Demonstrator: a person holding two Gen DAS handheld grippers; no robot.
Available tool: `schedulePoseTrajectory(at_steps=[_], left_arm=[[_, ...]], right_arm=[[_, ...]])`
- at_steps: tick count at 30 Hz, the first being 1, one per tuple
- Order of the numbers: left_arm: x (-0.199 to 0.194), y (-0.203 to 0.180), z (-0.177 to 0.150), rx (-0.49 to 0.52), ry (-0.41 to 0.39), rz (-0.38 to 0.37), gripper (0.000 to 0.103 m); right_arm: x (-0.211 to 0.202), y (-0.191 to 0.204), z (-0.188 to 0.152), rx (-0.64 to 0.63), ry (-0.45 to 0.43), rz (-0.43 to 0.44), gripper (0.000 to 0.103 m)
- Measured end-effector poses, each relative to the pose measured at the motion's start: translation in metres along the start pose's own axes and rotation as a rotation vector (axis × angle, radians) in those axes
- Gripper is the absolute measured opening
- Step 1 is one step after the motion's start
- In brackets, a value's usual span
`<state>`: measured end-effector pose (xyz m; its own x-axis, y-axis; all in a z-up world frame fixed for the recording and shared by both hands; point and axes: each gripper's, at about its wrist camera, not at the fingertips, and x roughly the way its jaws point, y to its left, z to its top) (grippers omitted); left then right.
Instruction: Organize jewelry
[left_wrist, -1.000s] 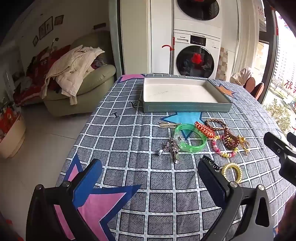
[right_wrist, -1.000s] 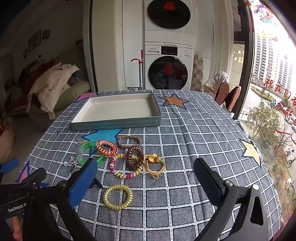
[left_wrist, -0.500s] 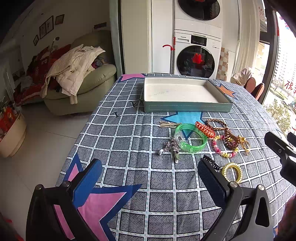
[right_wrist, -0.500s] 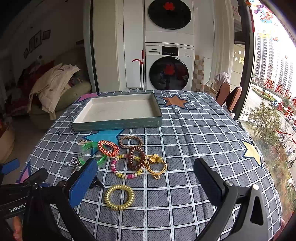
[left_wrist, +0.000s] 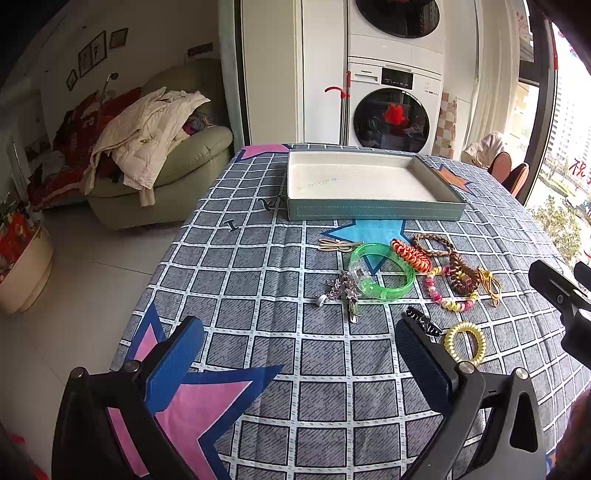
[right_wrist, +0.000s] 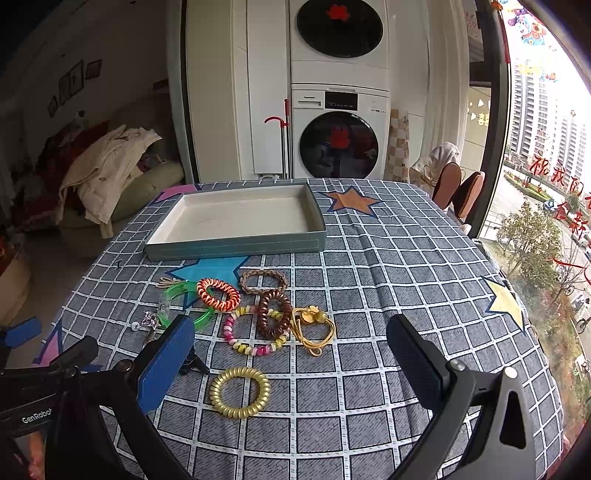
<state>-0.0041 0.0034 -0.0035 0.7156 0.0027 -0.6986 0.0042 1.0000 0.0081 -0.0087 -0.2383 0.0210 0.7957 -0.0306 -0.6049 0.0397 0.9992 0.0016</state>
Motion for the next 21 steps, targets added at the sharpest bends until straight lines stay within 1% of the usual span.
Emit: schedulePoseTrajectory(at_steps=[15,21], left_arm=[[0.0009,-0.0003,-0.0004,0.001,0.005,0.002,0.103],[0.002,-0.0015,-0.001,0.004,0.004,0.002,0.103]], right_arm=[[0.0013,-0.0003,-0.0005,0.005,0.006,0.005,0.103],[0.0006,0.0001,-0.0007,0.014,-0.006,0.013,0.103]])
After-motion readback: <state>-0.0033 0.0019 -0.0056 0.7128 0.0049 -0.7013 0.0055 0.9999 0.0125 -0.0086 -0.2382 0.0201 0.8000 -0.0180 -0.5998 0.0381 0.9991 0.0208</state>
